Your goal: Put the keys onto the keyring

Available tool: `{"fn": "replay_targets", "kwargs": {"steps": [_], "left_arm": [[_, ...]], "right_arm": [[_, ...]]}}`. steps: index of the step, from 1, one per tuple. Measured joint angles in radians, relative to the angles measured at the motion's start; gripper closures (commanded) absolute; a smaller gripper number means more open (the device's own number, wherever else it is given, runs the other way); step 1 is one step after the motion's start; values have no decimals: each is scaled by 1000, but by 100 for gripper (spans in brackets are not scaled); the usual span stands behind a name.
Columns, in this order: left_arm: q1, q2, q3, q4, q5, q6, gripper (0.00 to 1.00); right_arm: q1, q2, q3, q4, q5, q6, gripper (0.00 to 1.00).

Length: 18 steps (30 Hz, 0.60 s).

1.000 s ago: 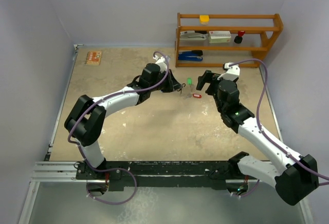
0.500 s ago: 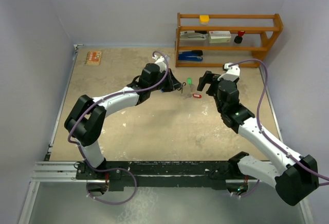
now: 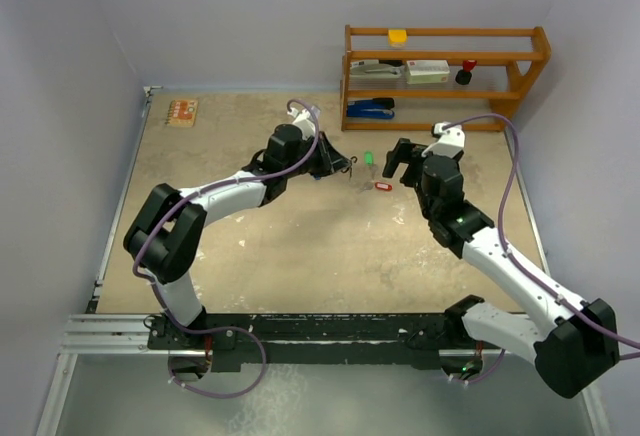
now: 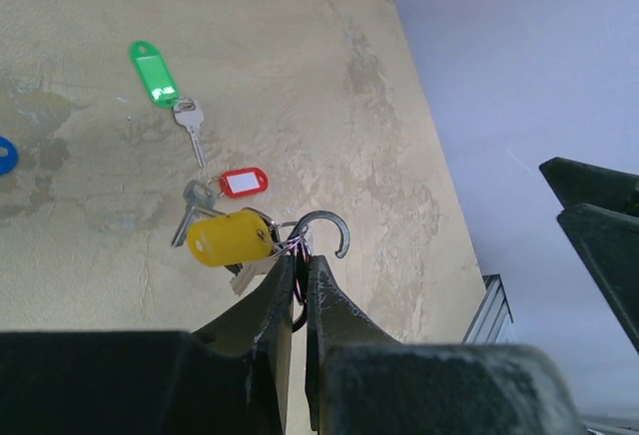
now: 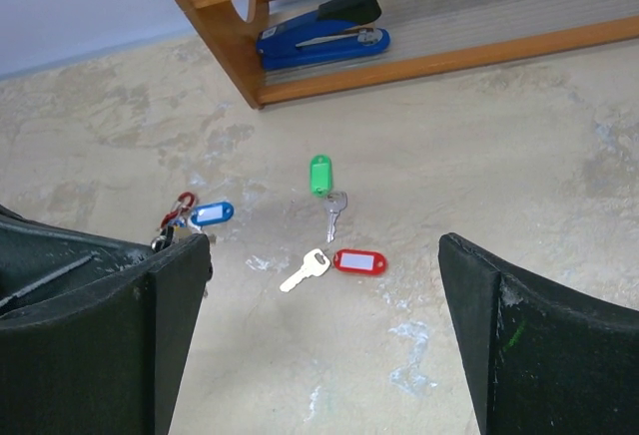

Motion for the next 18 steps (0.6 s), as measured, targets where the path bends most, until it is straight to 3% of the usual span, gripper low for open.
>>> {"fn": "replay_targets", "kwargs": {"steps": [10, 18], "left_arm": [[6, 0, -16, 50, 24, -6, 96], [6, 0, -31, 100, 56, -6, 96]], "right_arm": [[-25, 155, 81, -41, -178, 72, 34], [-64, 231, 108, -33, -325, 156, 47]]}}
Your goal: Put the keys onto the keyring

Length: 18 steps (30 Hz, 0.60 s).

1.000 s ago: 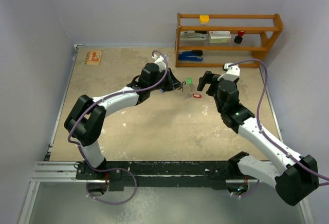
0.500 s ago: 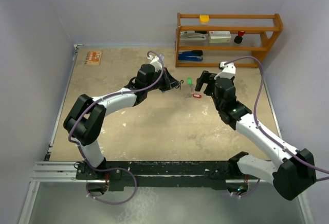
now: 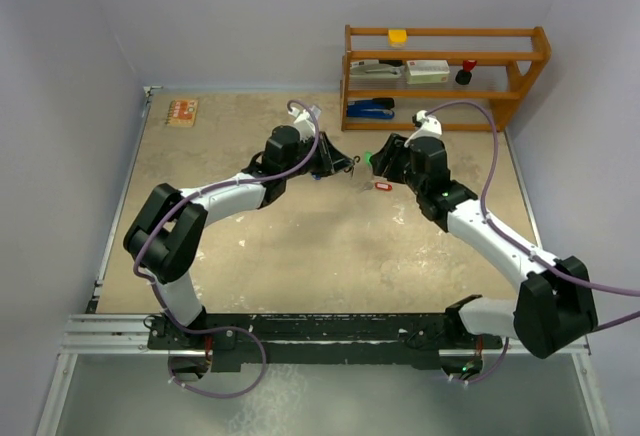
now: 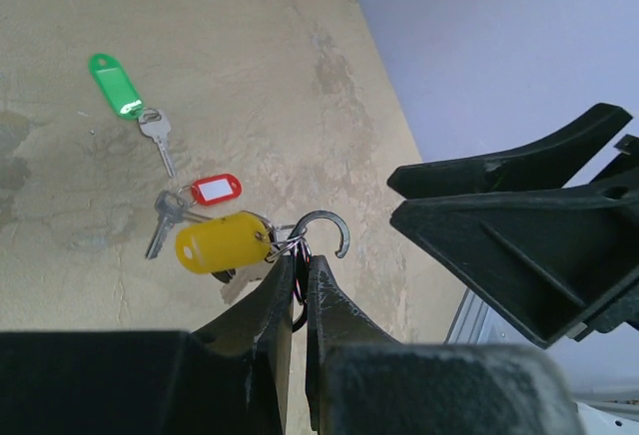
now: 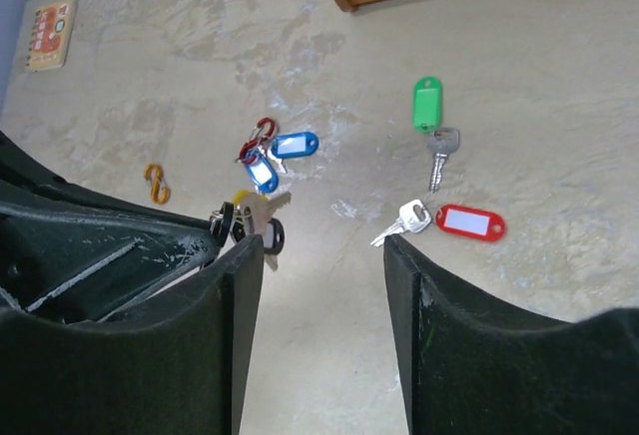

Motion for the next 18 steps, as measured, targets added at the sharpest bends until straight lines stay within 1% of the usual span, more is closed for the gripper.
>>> {"fn": "replay_targets", "kwargs": {"steps": [9, 18], "left_arm": [[0, 0, 0, 45, 31, -1, 96], [-3, 2, 0, 58, 42, -1, 96]], "right_arm": [[-10, 20, 0, 43, -121, 66, 52], [-10, 61, 25, 74, -173, 95, 56]]}}
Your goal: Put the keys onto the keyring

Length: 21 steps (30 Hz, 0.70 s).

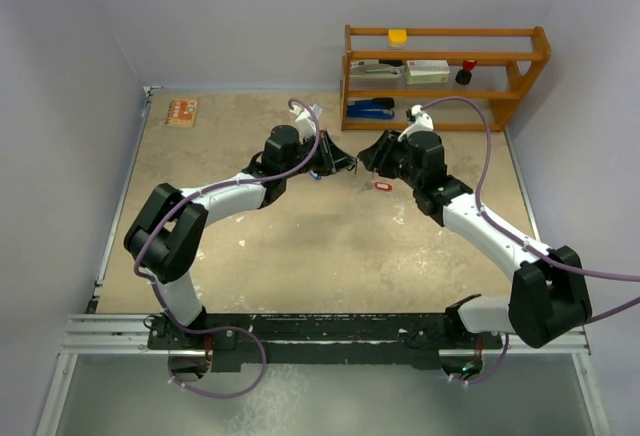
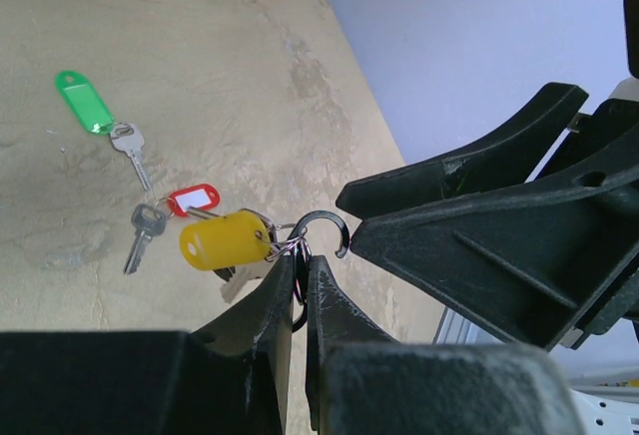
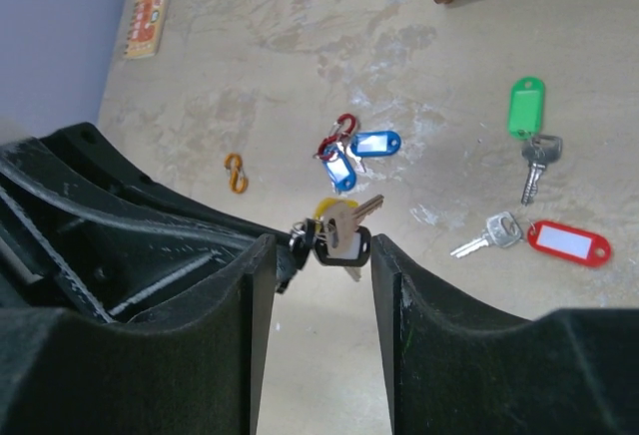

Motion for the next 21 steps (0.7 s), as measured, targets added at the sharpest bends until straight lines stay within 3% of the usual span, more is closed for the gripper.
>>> {"fn": "replay_targets", "kwargs": {"steps": [21], "left_arm": [[-18, 11, 0, 5, 13, 1, 96]], "right_arm": [[0, 21, 10, 24, -25, 23, 65]]}}
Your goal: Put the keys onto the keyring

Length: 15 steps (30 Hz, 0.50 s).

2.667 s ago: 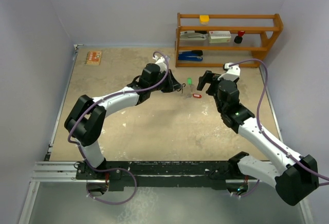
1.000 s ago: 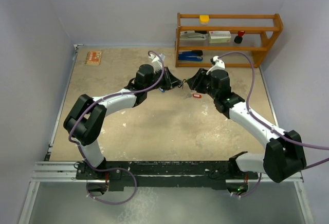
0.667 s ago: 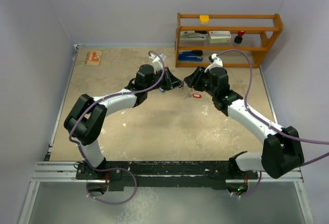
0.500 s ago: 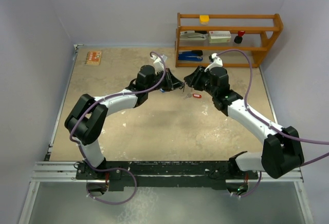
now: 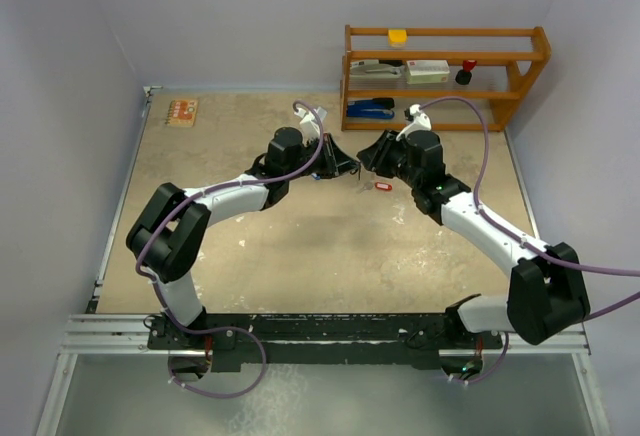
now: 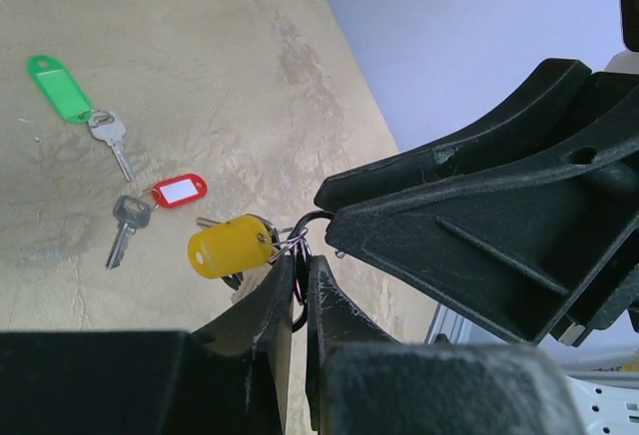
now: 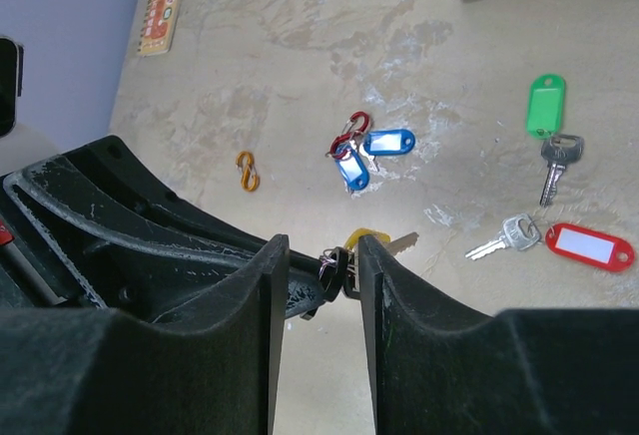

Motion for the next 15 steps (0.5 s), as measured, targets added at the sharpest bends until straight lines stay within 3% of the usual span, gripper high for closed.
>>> {"fn": "replay_targets", "kwargs": {"steps": [15], "left_arm": [[0, 0, 0, 23, -4, 0, 96]], "right_arm": [[0, 5, 0, 0, -19, 18, 73]]}}
